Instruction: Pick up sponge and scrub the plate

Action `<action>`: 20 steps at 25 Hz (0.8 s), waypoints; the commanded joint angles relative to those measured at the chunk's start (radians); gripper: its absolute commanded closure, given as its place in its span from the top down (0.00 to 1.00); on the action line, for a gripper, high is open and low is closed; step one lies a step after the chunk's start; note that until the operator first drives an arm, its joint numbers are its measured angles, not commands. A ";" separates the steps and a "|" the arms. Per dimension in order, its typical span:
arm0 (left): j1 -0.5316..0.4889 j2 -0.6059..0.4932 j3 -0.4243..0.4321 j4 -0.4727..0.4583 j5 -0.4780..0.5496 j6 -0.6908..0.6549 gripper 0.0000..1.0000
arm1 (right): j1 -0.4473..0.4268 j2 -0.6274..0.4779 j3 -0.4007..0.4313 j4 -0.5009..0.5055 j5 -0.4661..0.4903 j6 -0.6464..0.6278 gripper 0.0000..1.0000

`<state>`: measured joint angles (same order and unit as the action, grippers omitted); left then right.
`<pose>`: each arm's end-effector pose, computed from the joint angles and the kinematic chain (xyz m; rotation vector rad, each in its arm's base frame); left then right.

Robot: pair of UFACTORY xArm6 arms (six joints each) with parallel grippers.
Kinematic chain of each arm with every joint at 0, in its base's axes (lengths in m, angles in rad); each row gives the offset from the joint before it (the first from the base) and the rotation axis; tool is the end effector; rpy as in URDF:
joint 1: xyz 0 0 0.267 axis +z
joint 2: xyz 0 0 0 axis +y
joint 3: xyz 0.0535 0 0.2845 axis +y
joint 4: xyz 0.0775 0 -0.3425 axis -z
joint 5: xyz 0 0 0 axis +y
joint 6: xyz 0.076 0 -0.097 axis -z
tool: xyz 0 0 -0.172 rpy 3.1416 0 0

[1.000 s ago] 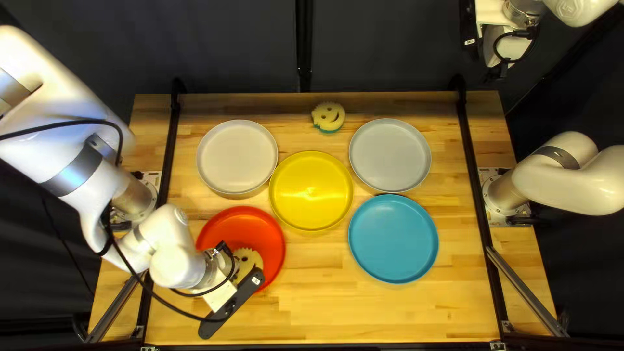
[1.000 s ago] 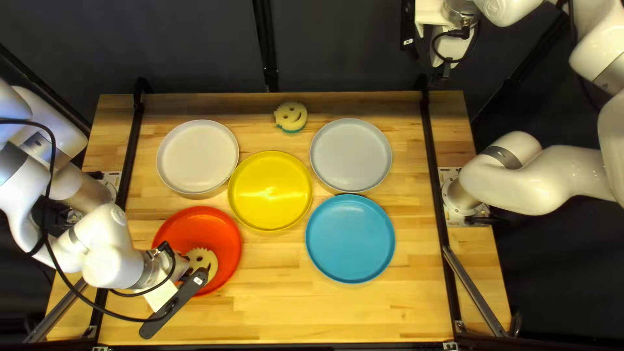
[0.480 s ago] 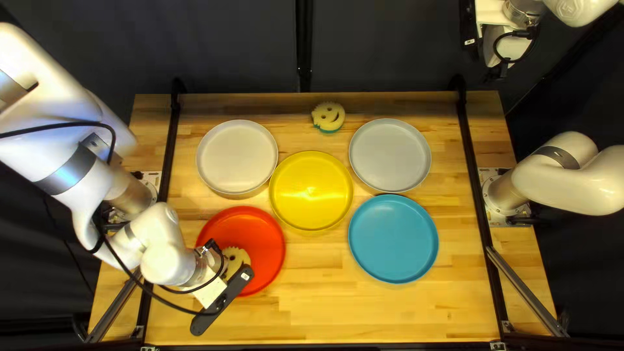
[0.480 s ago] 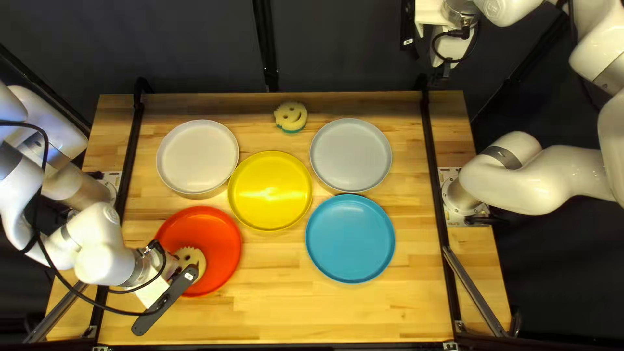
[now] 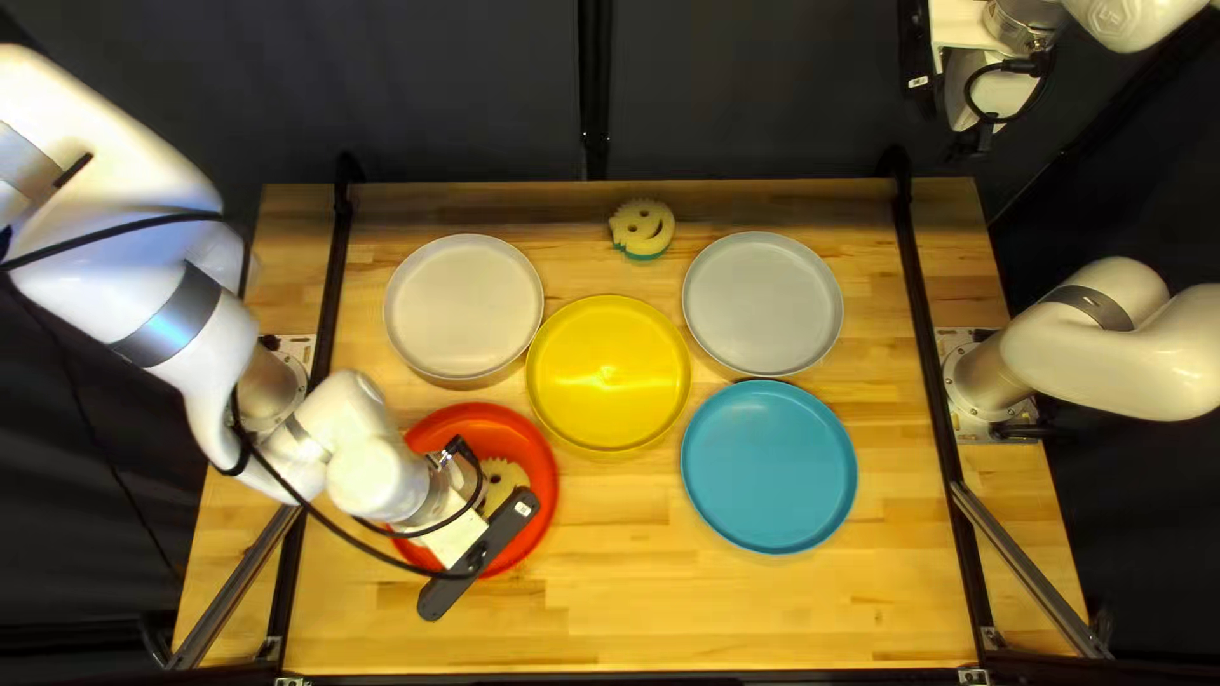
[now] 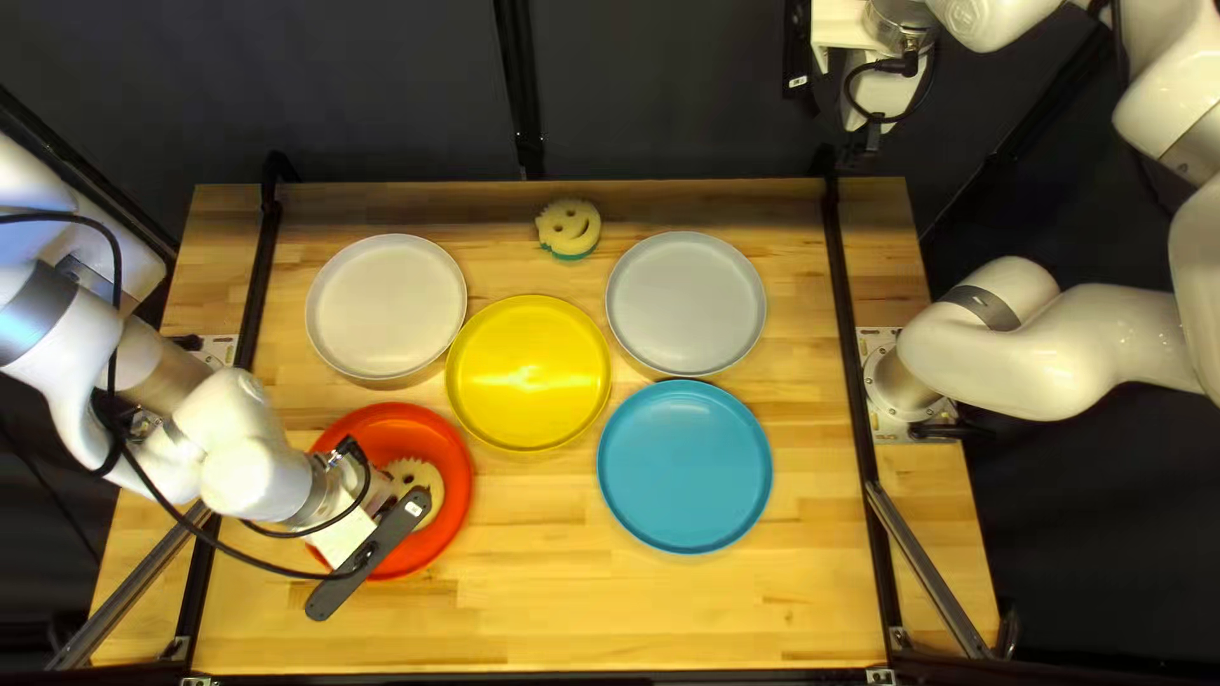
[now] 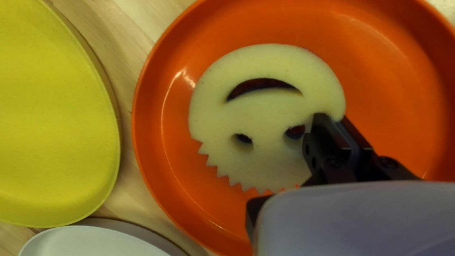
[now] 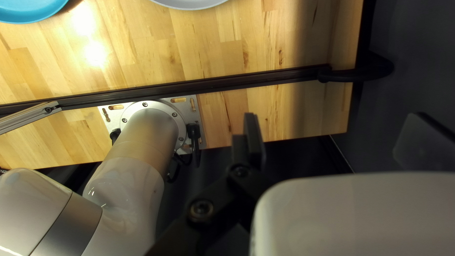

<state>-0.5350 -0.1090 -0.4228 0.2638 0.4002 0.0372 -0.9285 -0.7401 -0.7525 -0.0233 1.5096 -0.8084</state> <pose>0.3267 -0.1831 0.0436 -2.8039 1.1998 -0.2380 0.1548 -0.2171 0.2935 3.1337 -0.1859 -0.0451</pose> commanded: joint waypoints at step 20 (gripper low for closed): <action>-0.151 -0.216 0.187 -0.092 0.074 -0.154 0.00 | 0.000 0.000 0.000 0.000 0.000 0.000 1.00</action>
<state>-0.7078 -0.3265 -0.2299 0.1760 0.4729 -0.1336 -0.9285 -0.7401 -0.7525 -0.0233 1.5096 -0.8084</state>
